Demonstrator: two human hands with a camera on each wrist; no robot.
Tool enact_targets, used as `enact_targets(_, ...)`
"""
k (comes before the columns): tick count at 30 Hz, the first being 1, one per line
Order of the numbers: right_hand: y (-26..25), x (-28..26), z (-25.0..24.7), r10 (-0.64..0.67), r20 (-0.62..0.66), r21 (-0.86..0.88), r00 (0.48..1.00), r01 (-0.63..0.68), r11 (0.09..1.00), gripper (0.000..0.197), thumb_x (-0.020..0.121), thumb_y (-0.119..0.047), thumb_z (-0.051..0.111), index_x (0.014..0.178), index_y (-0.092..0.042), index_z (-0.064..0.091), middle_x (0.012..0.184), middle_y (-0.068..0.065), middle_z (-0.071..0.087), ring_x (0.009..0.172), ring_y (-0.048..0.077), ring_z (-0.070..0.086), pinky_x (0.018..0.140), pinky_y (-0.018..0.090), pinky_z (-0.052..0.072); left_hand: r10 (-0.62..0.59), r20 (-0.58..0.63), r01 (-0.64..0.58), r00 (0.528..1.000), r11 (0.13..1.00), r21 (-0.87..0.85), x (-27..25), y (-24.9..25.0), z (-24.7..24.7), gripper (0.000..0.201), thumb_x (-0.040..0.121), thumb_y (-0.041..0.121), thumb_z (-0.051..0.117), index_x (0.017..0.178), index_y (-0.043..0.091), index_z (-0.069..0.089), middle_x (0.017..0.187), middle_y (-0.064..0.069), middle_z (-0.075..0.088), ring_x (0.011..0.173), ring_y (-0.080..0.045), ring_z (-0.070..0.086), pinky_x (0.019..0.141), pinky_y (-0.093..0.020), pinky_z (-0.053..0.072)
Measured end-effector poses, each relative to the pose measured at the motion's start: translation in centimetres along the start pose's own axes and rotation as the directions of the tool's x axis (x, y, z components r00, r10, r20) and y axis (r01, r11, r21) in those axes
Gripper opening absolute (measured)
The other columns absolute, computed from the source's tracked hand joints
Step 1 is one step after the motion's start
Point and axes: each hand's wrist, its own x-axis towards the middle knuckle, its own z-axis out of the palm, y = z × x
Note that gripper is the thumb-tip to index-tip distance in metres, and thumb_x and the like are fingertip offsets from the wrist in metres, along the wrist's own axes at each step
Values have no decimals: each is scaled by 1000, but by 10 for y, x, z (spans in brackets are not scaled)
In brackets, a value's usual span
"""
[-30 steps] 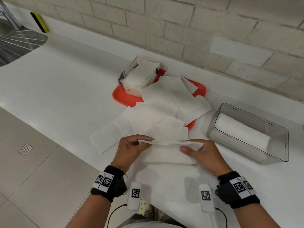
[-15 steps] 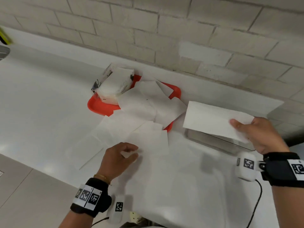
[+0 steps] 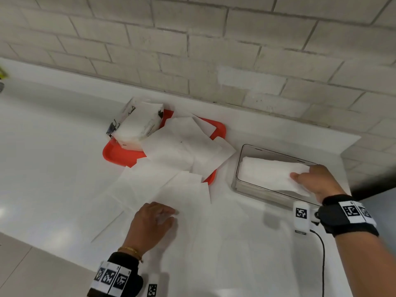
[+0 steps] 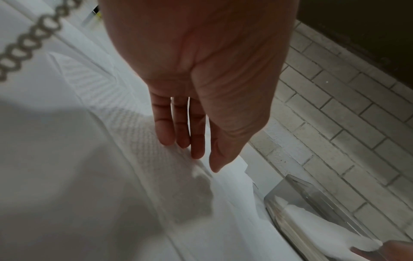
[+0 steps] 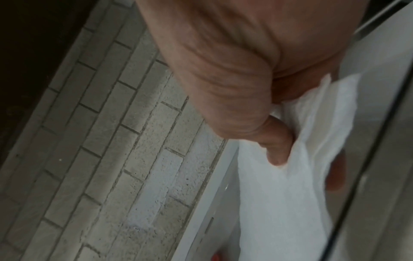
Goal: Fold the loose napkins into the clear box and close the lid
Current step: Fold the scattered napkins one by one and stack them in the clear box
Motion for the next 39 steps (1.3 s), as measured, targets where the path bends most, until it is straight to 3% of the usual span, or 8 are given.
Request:
enact_targets(6,-4,2,3,-22,53,-268,998,36,963,73,92,-28,76,147,9,44,153,24,48,140,39,48,111,40,41,-42,15,42,999,999,-3,3,1,2,28,80,22,85,91,46,77,94,26,69,93,-3,62,82,-24,53)
enact_targets(11,-7,-5,10,-79,-9,-440,997,67,896,52,84,-29,83,117,7,64,123,23,66,115,39,62,84,36,48,-31,53,30,998,999,20,6,0,2,28,78,26,85,94,47,76,99,26,67,97,-3,61,84,-26,55)
enact_targets(14,-10,-16,11,-158,-2,-511,987,135,849,51,91,-39,74,120,2,65,124,20,65,119,38,59,86,37,48,1,68,-2,998,1000,16,6,3,4,27,76,36,87,97,48,75,102,26,67,97,-3,62,81,-27,57)
enact_targets(19,-28,-78,12,-522,-61,-151,850,510,847,19,89,-36,78,104,-24,79,100,-9,77,89,7,70,81,12,47,88,238,-93,967,996,9,5,19,5,44,67,63,86,107,49,72,106,29,64,97,4,56,81,-11,45)
enact_targets(22,-36,-126,26,-616,287,10,733,641,767,17,78,-31,89,90,-35,78,86,-20,74,76,4,68,72,11,51,168,314,-182,934,983,16,5,30,11,54,65,66,86,112,45,73,111,25,61,100,3,52,84,-10,41)
enact_targets(25,-20,-144,57,-514,594,-99,620,690,717,32,72,-38,93,98,-38,74,95,-17,71,84,2,67,76,20,54,223,387,-260,895,964,46,6,40,19,65,61,70,85,118,42,71,115,21,59,104,-1,47,86,-18,43)
enact_targets(31,26,-157,106,-308,674,-454,672,705,544,71,62,-58,90,119,-29,58,117,-12,49,110,11,49,83,27,45,289,539,-447,791,875,187,3,53,30,94,61,75,80,144,40,53,131,14,45,118,-9,39,99,-21,32)
enact_targets(39,33,-162,110,-270,667,-471,695,674,569,46,70,-52,87,102,-29,63,110,-11,42,101,9,39,76,23,36,382,422,-472,822,871,133,0,52,35,30,81,51,79,106,34,78,110,9,61,102,-15,51,93,-30,43)
